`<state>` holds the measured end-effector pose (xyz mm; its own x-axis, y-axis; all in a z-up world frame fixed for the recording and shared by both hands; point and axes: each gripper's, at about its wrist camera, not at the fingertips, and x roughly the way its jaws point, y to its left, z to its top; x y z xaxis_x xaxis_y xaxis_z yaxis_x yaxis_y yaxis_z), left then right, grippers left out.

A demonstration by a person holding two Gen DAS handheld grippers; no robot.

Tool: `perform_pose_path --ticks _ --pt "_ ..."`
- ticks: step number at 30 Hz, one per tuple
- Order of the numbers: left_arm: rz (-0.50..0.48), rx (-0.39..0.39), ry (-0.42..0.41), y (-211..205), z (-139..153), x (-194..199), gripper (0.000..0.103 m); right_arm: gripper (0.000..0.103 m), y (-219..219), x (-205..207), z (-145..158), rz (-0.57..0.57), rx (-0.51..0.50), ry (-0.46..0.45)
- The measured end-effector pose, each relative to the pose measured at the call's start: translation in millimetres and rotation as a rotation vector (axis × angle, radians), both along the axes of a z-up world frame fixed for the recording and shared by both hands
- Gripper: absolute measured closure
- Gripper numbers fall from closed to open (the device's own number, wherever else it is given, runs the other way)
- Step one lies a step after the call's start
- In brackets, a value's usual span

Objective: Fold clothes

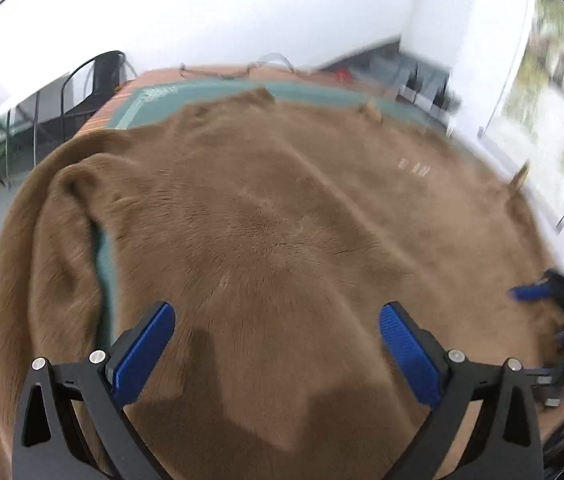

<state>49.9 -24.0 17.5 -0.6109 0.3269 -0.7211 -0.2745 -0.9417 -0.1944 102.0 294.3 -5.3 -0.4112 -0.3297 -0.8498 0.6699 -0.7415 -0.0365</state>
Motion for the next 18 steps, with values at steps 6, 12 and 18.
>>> perform_pose_path --ticks 6,12,18 --pt "0.013 0.028 0.079 -29.3 9.4 84.7 0.000 0.001 -0.8 1.5 1.9 0.001 -0.010 0.007" --pt "-0.026 0.040 0.112 -50.3 -5.2 157.8 0.000 0.001 1.4 4.0 1.7 0.012 -0.032 0.025" --pt "-0.093 -0.084 0.141 -34.1 -26.6 201.7 0.000 0.001 0.7 12.1 4.2 -0.012 -0.014 0.067"
